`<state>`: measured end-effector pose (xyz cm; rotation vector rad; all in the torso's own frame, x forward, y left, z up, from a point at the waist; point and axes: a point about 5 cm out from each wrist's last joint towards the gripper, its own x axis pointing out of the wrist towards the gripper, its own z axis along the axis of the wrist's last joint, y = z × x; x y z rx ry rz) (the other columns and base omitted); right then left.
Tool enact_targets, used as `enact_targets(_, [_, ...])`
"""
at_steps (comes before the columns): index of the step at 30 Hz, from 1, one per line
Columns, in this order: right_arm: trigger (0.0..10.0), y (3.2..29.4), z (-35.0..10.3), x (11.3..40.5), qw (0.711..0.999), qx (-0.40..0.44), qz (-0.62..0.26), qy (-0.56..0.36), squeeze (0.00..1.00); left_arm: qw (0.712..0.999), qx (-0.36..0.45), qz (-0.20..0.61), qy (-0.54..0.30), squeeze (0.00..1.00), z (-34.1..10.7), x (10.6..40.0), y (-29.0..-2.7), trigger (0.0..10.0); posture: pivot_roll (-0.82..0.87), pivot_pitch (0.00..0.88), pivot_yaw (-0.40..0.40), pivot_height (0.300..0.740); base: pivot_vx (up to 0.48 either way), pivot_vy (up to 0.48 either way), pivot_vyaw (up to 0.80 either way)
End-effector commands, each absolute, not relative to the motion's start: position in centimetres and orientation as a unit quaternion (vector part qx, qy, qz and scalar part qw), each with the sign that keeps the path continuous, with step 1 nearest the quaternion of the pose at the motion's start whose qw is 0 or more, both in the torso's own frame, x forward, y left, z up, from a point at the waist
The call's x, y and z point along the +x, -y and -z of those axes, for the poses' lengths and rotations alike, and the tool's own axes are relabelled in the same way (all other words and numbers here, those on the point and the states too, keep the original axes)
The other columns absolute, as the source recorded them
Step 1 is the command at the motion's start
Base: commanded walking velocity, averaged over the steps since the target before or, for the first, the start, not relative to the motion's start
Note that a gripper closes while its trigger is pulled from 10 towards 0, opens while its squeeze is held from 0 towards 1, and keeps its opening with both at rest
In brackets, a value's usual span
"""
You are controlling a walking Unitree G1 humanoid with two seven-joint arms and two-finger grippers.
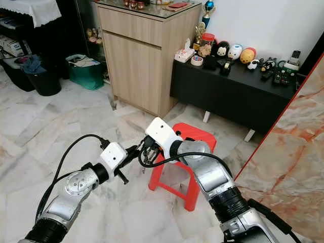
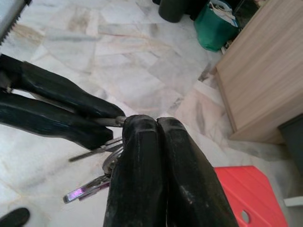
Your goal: Hang keys on a hook
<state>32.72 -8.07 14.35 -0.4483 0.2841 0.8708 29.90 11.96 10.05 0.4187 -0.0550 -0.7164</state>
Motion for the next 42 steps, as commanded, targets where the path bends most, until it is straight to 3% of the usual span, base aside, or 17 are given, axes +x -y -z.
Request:
enact_targets(1, [10.0,11.3,-13.7,33.6,0.888,-0.248,-0.346,-0.174,0.00,0.914,0.211,0.341,0.055,0.00,-11.3,30.0,-12.4,0.0,0.08,0.000,-0.097,0.740,0.000,0.000,0.00])
enact_targets(9, [10.0,11.4,-14.3,33.8,0.897,-0.215,-0.347,-0.167,0.00,0.911,0.224,0.343,0.047,0.00,-11.0,30.0,-12.4,0.0,0.08,0.000,-0.097,0.740,0.000,0.000,0.00])
enact_targets(10, [10.0,11.4,-14.4,33.8,0.898,-0.208,-0.350,-0.166,0.11,0.911,0.226,0.343,0.046,0.00,-10.9,29.9,-12.5,0.0,0.08,0.000,-0.097,0.740,0.000,0.000,0.00])
enact_targets(11, [10.0,11.4,-14.4,33.8,0.898,-0.208,-0.350,-0.166,0.11,0.911,0.226,0.343,0.046,0.00,-10.9,29.9,-12.5,0.0,0.08,0.000,-0.097,0.740,0.000,0.000,0.00])
enact_targets(12, [10.0,11.3,-14.6,33.7,0.899,-0.198,-0.356,-0.163,1.00,0.910,0.229,0.343,0.045,0.00,-10.9,29.9,-12.5,0.0,0.08,0.000,-0.097,0.740,0.000,0.000,0.00])
enact_targets(17, [10.0,11.5,-15.3,33.8,0.900,-0.197,-0.359,-0.151,1.00,0.910,0.229,0.343,0.043,0.00,-10.9,30.0,-12.5,0.0,0.08,0.000,-0.097,0.740,0.000,0.000,0.00])
enact_targets(18, [10.0,11.5,-15.6,33.9,0.902,-0.193,-0.358,-0.146,0.12,0.909,0.231,0.343,0.042,0.00,-10.8,30.0,-12.5,0.0,0.08,0.000,-0.096,0.740,0.000,0.000,0.00])
enact_targets(19, [10.0,11.6,-16.3,34.1,0.908,-0.179,-0.353,-0.136,0.00,0.906,0.238,0.347,0.039,0.00,-10.7,29.9,-12.5,0.0,0.07,0.000,-0.095,0.740,0.000,0.000,0.00])
enact_targets(24, [10.0,12.0,-16.9,34.4,0.915,-0.168,-0.342,-0.129,0.00,0.905,0.241,0.349,0.035,0.00,-10.5,29.9,-12.6,0.0,0.07,0.000,-0.095,0.740,0.000,0.000,0.00])
enact_targets(32, [10.0,14.1,-11.3,34.6,0.929,-0.163,-0.264,-0.203,0.00,0.913,0.241,0.329,-0.005,0.00,-9.4,29.8,-13.8,0.0,0.08,0.000,-0.094,0.740,0.000,0.000,0.00])
enact_targets(33, [10.0,14.5,-10.2,34.5,0.933,-0.149,-0.247,-0.216,0.00,0.917,0.242,0.317,-0.011,0.00,-9.0,29.8,-14.2,2.0,0.08,0.000,-0.094,0.740,0.000,0.000,0.00])
enact_targets(34, [10.0,15.3,-7.9,34.0,0.936,-0.129,-0.215,-0.246,0.00,0.926,0.238,0.293,-0.016,0.00,-8.7,29.9,-14.7,10.0,0.08,0.000,-0.095,0.740,0.000,0.000,0.00])
enact_targets(39, [10.0,16.6,-2.9,31.8,0.937,-0.061,-0.143,-0.313,0.00,0.952,0.181,0.248,-0.019,0.00,-8.4,30.1,-15.2,10.0,0.07,0.000,-0.093,0.740,0.000,0.000,0.00])
enact_targets(42, [10.0,17.5,1.2,28.7,0.927,0.006,-0.065,-0.369,0.00,0.966,0.126,0.225,-0.024,0.00,-7.9,30.0,-15.3,10.0,0.07,0.000,-0.090,0.740,0.000,0.000,0.00])
